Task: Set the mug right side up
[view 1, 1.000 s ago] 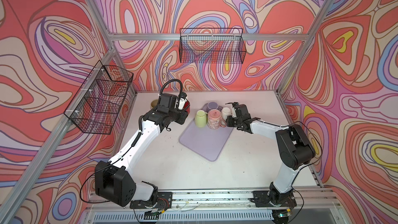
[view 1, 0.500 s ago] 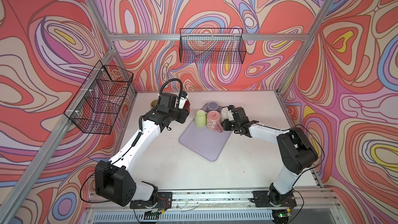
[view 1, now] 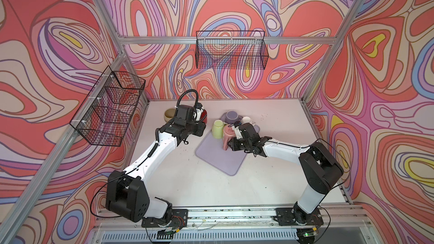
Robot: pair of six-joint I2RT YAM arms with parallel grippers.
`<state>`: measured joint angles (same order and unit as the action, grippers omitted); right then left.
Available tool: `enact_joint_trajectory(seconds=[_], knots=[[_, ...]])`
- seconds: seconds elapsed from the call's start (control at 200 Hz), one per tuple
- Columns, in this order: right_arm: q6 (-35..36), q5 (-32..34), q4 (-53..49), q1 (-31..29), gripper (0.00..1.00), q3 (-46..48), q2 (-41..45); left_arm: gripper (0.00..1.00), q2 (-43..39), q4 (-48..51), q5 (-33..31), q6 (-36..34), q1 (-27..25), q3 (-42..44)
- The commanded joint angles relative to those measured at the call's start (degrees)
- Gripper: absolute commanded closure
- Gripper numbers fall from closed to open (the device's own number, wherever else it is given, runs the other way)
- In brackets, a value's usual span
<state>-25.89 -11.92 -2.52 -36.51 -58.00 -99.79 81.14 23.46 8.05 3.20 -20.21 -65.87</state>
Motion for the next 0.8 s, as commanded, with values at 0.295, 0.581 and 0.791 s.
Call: enact_joint_trajectory(seconds=[0.295, 0.581, 0.791], knots=[[5.28, 5.17, -10.53, 6.71, 0.77, 0.97, 10.65, 0.5, 3.77, -10.45, 8.37, 1.83, -5.88, 7.53], [7.54, 5.81, -10.1, 14.61, 0.65, 3.07, 17.08, 0.42, 8.68, -15.55, 5.96, 0.96, -11.74, 9.67], [7.66, 5.95, -8.84, 16.01, 0.64, 3.85, 19.04, 0.38, 13.99, -20.9, 3.56, 3.34, -13.61, 10.71]])
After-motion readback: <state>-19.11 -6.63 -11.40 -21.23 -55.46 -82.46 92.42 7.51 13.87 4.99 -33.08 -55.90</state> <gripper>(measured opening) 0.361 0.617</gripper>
